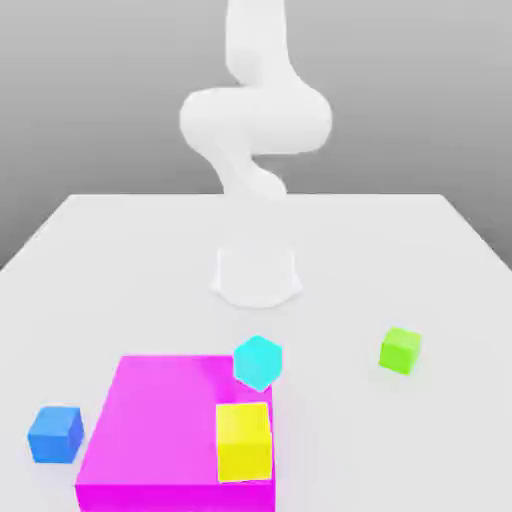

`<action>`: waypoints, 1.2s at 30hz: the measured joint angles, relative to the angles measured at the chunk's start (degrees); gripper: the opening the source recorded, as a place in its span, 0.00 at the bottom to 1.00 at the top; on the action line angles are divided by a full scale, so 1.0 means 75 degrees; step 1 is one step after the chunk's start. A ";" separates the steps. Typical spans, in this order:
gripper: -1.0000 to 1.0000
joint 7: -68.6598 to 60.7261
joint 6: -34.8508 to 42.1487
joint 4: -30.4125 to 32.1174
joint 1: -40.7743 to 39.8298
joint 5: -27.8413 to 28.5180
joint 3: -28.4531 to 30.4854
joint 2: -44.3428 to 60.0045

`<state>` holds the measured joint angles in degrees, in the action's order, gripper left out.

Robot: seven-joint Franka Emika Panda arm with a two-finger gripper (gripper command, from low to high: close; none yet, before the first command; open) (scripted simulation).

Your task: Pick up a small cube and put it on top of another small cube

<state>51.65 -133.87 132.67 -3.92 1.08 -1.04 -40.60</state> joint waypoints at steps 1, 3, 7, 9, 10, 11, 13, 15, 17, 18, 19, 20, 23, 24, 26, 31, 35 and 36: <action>0.50 0.0339 -0.0120 0.0051 -0.0216 0.0068 -0.0051 0.0302; 0.50 0.0990 -0.0345 0.0147 -0.0603 0.0210 -0.0124 0.0876; 0.50 0.2249 -0.0786 0.0335 -0.1335 0.0470 -0.0230 0.1995; 0.50 0.2870 -0.1008 0.0430 -0.1653 0.0597 -0.0232 0.2553; 0.50 0.3184 -0.1114 0.0476 -0.1799 0.0661 -0.0219 0.2831; 0.50 0.3492 -0.1223 0.0522 -0.1943 0.0717 -0.0201 0.3109; 0.50 0.4089 -0.1438 0.0614 -0.2214 0.0804 -0.0149 0.3664; 0.50 0.4662 -0.1663 0.0709 -0.2427 0.0861 -0.0043 0.4216; 0.50 0.5193 -0.1890 0.0805 -0.2673 0.0858 0.0088 0.4765; 0.50 0.5439 -0.2005 0.0854 -0.2803 0.0828 0.0149 0.5038; 0.50 0.5670 -0.2121 0.0903 -0.2956 0.0778 0.0204 0.5310; 0.50 0.5886 -0.2238 0.0952 -0.3103 0.0707 0.0246 0.5581; 0.50 0.6435 -0.2591 0.1102 -0.3287 0.0357 0.0348 0.6387; 0.50 0.6578 -0.2708 0.1152 -0.3352 0.0185 0.0380 0.6653; 0.50 0.6788 -0.2969 0.1218 -0.3531 -0.0154 0.0376 0.7184; 0.00 0.6801 -0.4003 0.1014 -0.3650 -0.0388 0.0308 0.8557; 0.00 0.6805 -0.4017 0.1014 -0.3651 -0.0384 0.0307 0.8558; 0.00 0.6807 -0.4024 0.1014 -0.3651 -0.0382 0.0307 0.8558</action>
<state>102.70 -164.05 140.27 -31.30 -1.79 1.27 23.59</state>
